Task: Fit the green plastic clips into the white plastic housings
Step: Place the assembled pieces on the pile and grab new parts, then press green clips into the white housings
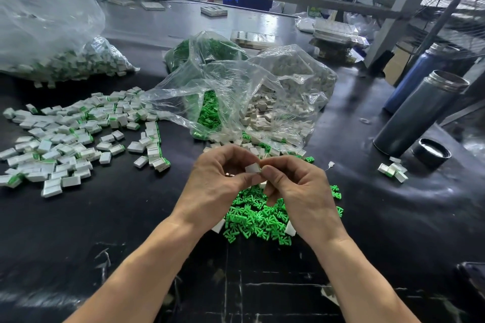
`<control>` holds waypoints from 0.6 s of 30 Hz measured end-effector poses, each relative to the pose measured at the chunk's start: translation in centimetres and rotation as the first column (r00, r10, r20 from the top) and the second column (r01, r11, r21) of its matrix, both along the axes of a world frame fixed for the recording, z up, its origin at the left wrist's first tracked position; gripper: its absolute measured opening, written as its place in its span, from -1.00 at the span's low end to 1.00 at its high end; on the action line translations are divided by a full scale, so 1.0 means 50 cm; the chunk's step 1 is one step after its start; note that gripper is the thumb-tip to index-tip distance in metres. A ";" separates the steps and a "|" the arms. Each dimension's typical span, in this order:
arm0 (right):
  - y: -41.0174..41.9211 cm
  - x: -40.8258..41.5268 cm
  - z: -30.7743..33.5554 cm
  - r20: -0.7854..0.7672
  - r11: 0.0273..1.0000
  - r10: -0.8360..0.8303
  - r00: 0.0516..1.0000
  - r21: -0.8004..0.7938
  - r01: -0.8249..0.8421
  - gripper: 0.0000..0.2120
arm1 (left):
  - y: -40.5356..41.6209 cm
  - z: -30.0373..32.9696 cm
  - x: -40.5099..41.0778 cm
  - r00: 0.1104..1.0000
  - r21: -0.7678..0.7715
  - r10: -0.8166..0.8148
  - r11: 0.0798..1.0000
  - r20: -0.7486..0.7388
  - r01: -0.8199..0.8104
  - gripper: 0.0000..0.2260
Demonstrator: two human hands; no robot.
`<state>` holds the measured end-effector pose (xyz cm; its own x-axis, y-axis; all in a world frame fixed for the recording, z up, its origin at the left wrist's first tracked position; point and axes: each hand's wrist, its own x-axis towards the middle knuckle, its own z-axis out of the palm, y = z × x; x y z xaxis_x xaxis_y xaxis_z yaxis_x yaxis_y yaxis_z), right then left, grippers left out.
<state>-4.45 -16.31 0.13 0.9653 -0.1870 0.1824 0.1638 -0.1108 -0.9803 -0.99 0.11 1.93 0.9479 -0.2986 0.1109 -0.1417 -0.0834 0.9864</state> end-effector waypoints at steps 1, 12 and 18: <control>-0.001 0.000 -0.001 -0.002 1.000 0.005 1.000 0.017 -0.005 -0.83 | -0.002 -0.002 0.001 1.000 -0.023 0.006 1.000 -0.018 -0.007 -0.82; -0.005 -0.003 0.013 0.019 0.988 -0.018 1.000 0.156 0.015 -0.90 | -0.013 -0.013 0.006 0.996 -0.132 0.034 0.990 -0.085 -0.045 -0.82; -0.009 -0.003 0.014 -0.031 0.989 -0.076 0.997 0.123 0.079 -0.97 | -0.016 -0.014 0.000 0.995 -0.107 0.036 0.993 -0.095 -0.046 -0.82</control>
